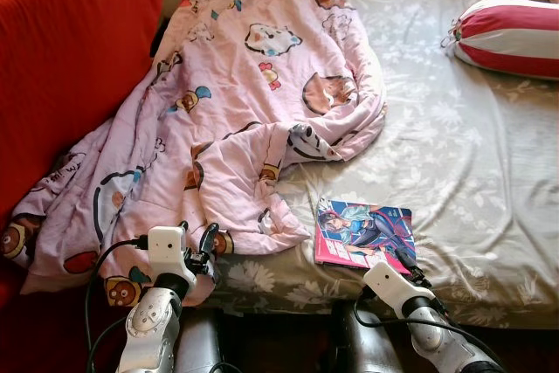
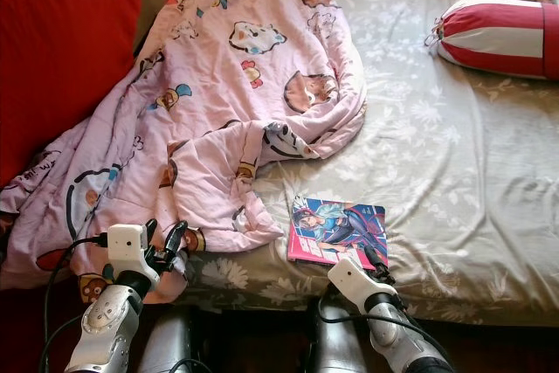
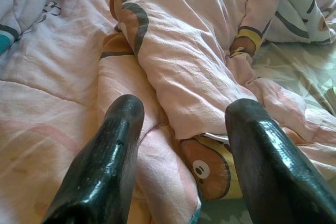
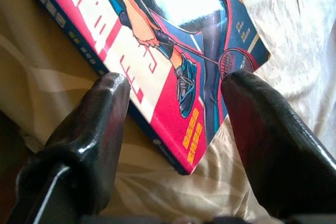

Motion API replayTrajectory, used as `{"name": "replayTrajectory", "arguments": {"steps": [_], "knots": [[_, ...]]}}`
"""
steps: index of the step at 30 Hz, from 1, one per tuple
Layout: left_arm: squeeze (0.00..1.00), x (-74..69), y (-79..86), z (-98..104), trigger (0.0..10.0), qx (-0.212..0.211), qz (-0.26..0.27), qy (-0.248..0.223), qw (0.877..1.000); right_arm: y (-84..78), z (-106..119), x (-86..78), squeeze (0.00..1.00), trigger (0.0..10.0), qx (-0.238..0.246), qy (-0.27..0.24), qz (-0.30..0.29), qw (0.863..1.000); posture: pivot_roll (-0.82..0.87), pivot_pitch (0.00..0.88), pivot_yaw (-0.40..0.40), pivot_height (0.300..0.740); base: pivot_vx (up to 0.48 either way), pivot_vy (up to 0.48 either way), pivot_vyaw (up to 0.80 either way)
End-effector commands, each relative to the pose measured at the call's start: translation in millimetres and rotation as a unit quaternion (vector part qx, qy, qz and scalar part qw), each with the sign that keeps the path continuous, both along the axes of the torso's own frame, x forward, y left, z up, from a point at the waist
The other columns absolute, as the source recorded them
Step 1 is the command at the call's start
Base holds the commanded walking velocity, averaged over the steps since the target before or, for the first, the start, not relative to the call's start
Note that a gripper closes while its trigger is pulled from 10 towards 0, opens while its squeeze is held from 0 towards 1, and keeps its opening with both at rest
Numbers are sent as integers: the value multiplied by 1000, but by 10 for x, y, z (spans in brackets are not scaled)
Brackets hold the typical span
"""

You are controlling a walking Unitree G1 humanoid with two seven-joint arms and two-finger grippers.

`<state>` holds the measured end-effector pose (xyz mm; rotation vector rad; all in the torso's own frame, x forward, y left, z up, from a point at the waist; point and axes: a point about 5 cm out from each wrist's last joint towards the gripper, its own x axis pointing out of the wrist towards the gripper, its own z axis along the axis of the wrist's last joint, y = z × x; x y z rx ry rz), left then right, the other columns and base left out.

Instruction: Clean up the room

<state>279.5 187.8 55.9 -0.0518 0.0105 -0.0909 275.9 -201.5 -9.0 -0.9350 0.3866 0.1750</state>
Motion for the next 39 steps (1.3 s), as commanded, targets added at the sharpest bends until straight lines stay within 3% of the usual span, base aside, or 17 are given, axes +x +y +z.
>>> {"name": "replayTrajectory", "arguments": {"steps": [1, 17, 21, 36, 37, 39], "knots": [[0, -41, 40, 6, 10000, 6, 2, 3, 1000, -70, -56, -65, 0, 10000, -13, 19, -4, 1000, 76, 284, -16, 595, 0, 0, 0], [0, -155, 145, 38, 10000, 15, 14, 5, 1000, -171, -7, -30, 0, 10000, -51, 9, -1, 999, 99, 341, 1, 595, 0, 0, 0], [0, -184, 156, 36, 10000, 15, 19, 7, 1000, -126, 64, 44, 0, 10000, -94, -16, 42, 995, 102, 353, 2, 595, 0, 0, 0], [0, -189, 147, 41, 10000, 14, 22, 12, 1000, -211, 154, 113, 0, 10000, -108, -35, 33, 993, 100, 353, 0, 595, 0, 0, 0], [0, -189, 145, 39, 10000, 14, 21, 13, 1000, -214, 144, 105, 0, 824, -103, -30, 31, 994, 99, 350, -1, 595, 0, 0, 0], [0, -189, 144, 37, 10000, 14, 21, 14, 1000, -216, 139, 100, 0, 824, -100, -28, 29, 994, 100, 349, -2, 595, 0, 0, 0]]}}
